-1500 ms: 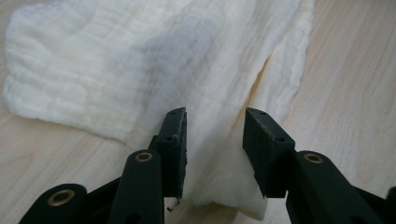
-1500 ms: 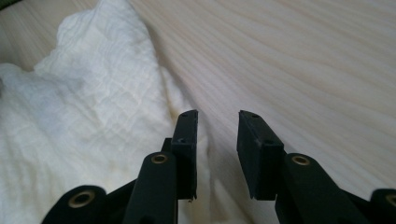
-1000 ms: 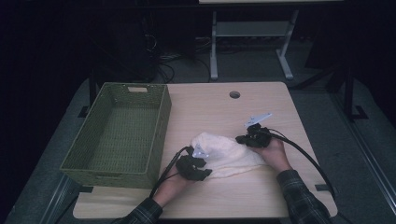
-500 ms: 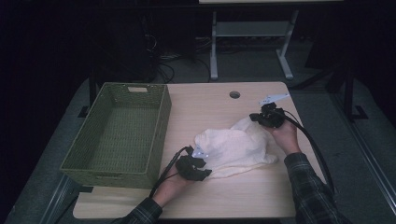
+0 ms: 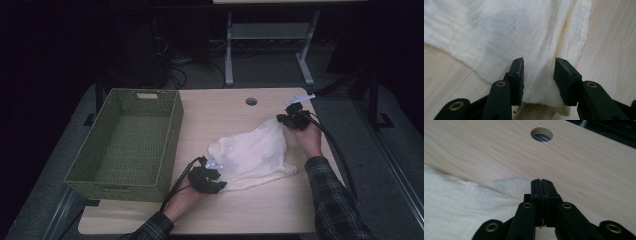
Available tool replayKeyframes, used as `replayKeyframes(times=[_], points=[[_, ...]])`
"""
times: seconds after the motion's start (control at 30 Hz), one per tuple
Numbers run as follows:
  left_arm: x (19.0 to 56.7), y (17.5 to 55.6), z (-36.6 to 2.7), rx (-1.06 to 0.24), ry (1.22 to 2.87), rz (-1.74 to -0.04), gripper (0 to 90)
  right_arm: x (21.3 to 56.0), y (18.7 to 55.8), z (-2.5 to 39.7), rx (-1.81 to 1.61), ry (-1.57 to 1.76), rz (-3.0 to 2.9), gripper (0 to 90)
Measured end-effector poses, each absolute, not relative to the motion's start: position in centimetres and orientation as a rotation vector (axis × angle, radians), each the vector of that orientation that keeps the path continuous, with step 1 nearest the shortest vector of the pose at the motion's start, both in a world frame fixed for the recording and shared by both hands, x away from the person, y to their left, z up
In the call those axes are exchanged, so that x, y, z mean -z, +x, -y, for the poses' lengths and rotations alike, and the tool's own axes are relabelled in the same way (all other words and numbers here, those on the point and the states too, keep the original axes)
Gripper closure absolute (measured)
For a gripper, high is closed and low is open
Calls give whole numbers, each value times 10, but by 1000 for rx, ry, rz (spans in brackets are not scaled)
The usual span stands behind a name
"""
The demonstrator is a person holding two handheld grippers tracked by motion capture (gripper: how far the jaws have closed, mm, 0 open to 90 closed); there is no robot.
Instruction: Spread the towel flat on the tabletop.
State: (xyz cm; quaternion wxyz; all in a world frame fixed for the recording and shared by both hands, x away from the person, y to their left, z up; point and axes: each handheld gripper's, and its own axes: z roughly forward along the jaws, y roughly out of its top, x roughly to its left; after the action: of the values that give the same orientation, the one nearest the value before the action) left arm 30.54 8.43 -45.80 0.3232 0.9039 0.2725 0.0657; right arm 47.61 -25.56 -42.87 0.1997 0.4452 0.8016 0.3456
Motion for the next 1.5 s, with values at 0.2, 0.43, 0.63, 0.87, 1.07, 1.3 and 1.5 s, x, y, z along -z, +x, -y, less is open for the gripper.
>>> replayKeyframes(times=[0.2,0.43,0.63,0.87,1.07,1.3,1.5], points=[[455,307,-87,-180,2345,-729,581,424,458,258,-1051,1220,-2260,685],[448,302,-93,-201,2328,-726,578,424,419,268,-1077,1191,-2311,672],[445,290,-100,-178,2321,-722,561,429,382,283,-1103,1181,-2339,665],[448,281,-97,-180,2354,-686,557,446,339,296,-1088,1166,-2408,642],[450,285,-96,-163,2382,-673,770,458,319,300,-1063,1178,-2478,626],[442,290,-100,-162,2344,-692,868,463,316,299,-1050,1175,-2519,882],[424,288,-113,-124,2271,-716,872,454,298,303,-1071,1163,-2523,897]])
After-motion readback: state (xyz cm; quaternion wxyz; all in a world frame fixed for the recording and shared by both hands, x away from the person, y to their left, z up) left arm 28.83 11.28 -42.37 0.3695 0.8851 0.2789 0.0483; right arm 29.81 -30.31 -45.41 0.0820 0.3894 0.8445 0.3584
